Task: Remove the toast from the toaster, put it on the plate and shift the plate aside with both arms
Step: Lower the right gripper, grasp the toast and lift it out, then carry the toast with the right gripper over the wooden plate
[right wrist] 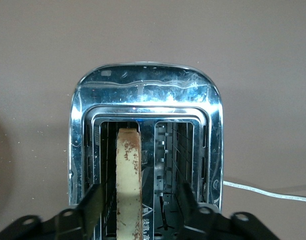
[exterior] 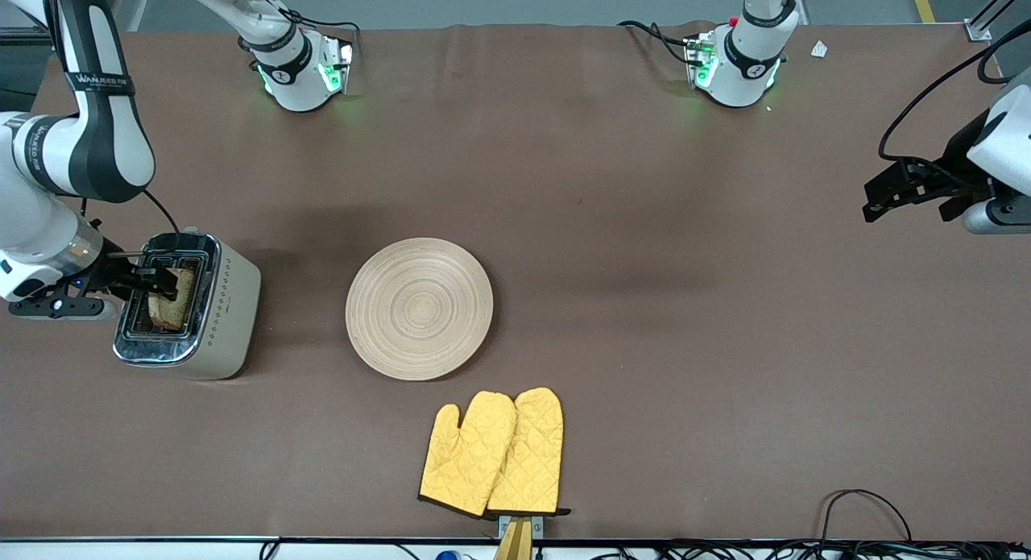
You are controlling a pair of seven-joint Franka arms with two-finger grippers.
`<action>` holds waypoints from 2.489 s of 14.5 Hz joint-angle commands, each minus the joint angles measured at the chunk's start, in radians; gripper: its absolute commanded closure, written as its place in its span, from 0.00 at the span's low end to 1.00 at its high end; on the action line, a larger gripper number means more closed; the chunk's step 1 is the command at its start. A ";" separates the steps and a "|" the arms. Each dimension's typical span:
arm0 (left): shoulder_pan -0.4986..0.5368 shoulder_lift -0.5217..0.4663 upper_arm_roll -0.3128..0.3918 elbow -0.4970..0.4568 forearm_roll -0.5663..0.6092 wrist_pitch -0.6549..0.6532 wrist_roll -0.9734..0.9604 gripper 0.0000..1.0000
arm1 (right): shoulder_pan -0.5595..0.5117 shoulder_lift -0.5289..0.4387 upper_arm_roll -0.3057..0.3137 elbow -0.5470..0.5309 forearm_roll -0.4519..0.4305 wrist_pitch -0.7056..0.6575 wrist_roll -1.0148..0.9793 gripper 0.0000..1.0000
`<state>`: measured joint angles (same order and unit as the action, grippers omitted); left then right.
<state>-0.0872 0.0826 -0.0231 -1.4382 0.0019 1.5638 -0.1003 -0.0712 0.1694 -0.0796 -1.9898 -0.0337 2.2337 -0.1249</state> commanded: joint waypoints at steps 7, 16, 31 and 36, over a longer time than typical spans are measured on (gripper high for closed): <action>-0.002 0.002 0.000 0.015 0.006 -0.004 -0.006 0.00 | -0.013 -0.027 0.014 0.029 0.001 -0.069 0.011 1.00; -0.002 0.002 0.000 0.015 0.006 -0.004 -0.007 0.00 | -0.010 -0.054 0.082 0.362 0.069 -0.502 0.042 1.00; -0.002 0.002 0.000 0.015 0.006 -0.004 -0.006 0.00 | 0.091 0.008 0.444 -0.101 0.610 0.258 0.279 1.00; -0.002 0.002 0.000 0.015 0.006 -0.004 -0.003 0.00 | 0.094 0.042 0.468 -0.127 0.702 0.320 0.186 1.00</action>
<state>-0.0870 0.0826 -0.0232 -1.4380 0.0019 1.5641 -0.1003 0.0382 0.2259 0.3776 -2.0970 0.6278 2.5423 0.1004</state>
